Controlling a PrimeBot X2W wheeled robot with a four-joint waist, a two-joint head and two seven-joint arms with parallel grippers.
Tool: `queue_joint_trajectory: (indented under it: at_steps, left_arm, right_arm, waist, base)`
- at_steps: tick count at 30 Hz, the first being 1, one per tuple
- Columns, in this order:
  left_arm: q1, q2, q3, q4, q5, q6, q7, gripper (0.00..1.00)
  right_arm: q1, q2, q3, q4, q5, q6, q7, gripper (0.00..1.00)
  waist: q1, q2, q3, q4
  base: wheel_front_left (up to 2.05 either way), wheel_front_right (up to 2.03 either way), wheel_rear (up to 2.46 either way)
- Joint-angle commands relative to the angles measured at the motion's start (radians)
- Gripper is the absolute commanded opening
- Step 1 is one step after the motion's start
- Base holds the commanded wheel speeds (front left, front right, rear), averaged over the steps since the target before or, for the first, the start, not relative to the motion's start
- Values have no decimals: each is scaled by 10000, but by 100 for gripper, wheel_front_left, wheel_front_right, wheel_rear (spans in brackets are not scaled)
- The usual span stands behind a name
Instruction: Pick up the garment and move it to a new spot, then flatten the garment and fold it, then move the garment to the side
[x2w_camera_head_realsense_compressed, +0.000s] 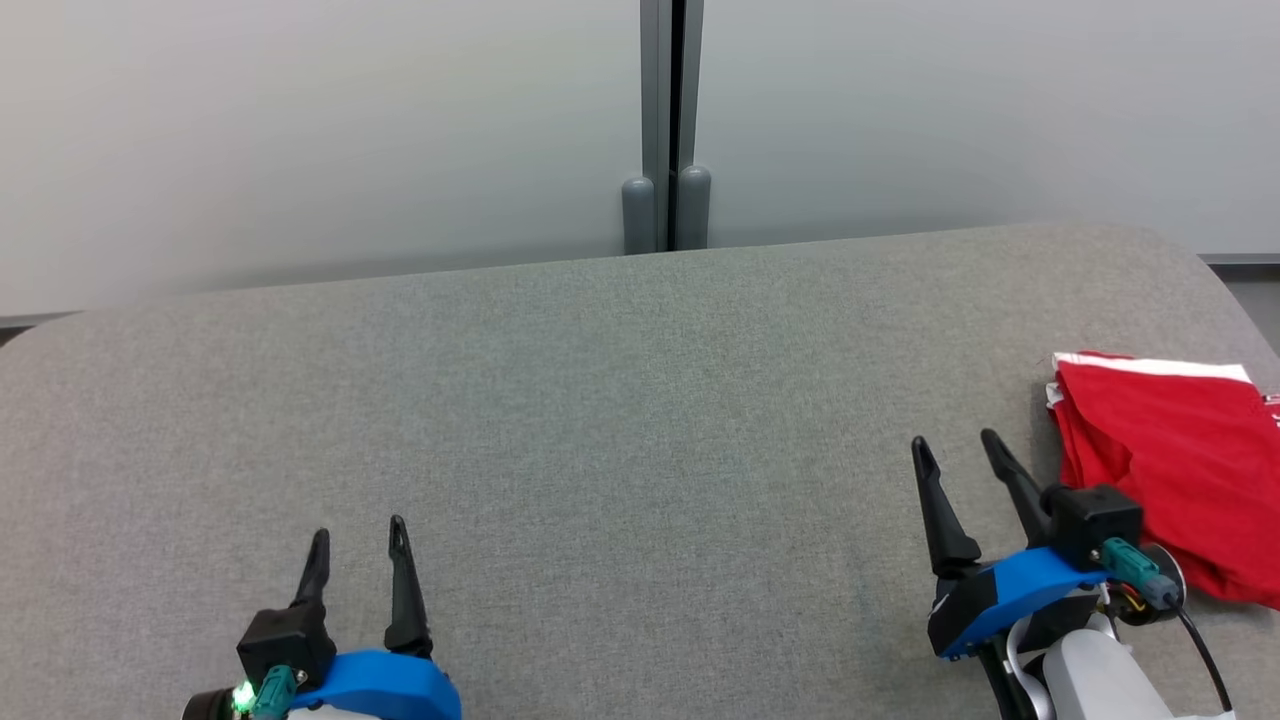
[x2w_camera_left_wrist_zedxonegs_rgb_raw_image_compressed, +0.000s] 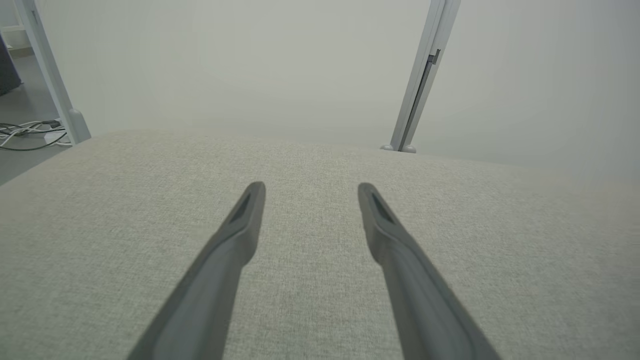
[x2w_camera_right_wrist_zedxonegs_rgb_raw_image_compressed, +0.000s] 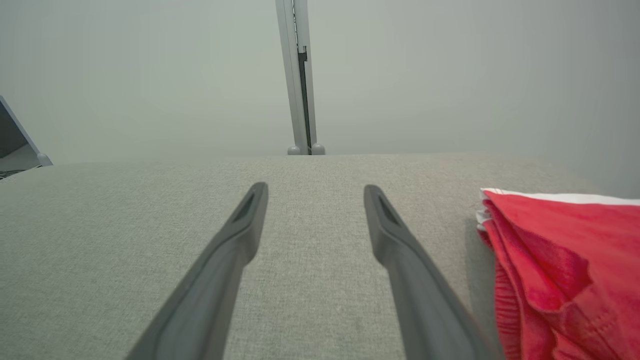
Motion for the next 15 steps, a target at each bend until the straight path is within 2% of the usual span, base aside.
queue_joint_trajectory:
  at_steps: [1,5,15]
  left_arm:
    - [28,-2,23,10,-24,-44,9,0]
    - [288,-6,22,355,-76,-48,81,0]
    - [145,-5,368,142,-1933,-370,600,0]
  right_arm:
    - [-2,2,-1,4,49,0,5,0]
    - [184,36,-17,332,67,0,90,0]
    - [343,30,-264,-62,2090,0,644,0]
  waist:
    - [1,0,-23,2]
    - [1,0,-33,8]
    - [1,0,-51,59]
  base:
    - [0,0,0]
    - [0,0,0]
    - [0,0,0]
